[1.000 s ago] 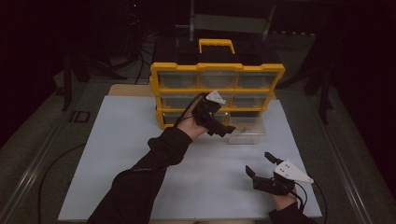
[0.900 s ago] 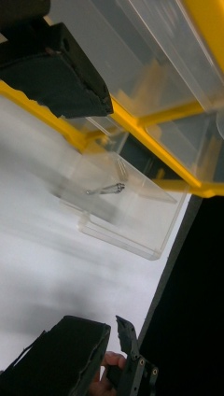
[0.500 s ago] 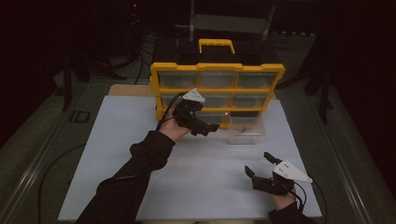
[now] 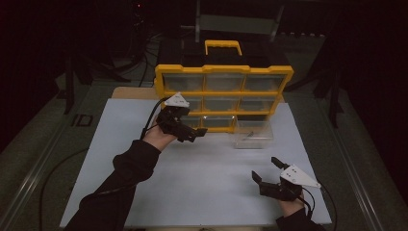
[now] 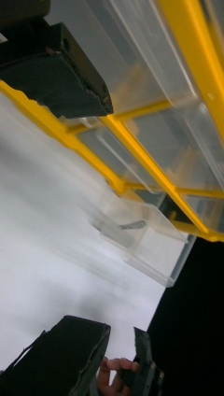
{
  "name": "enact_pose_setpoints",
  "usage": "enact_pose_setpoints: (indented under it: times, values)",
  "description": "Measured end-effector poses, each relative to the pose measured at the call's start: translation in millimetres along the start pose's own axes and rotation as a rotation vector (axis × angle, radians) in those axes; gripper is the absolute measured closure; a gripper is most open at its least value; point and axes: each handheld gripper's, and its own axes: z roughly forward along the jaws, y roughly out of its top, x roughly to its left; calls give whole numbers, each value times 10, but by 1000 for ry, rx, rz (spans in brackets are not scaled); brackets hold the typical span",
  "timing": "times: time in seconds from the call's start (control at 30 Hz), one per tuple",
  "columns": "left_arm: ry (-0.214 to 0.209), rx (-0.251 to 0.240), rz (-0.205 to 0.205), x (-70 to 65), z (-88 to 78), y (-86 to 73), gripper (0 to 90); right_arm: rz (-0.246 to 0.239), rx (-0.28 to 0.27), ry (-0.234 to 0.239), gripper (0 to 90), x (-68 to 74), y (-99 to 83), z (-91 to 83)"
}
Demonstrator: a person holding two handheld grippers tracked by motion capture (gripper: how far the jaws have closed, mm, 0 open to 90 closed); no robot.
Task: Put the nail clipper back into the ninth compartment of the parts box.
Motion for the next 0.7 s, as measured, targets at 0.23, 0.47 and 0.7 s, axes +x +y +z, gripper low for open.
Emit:
enact_pose_setpoints:
  times: [0.23,0.47,0.7]
  values:
    - [23,-20,-19,51,-190,-97,1,-3,-1,2,110,6,4,-3]
    - [80,-26,-30,85,-402,-291,1,-5,0,-1,110,8,6,-3]
    - [116,-35,-54,101,-530,-485,1,-7,1,-1,110,12,6,0]
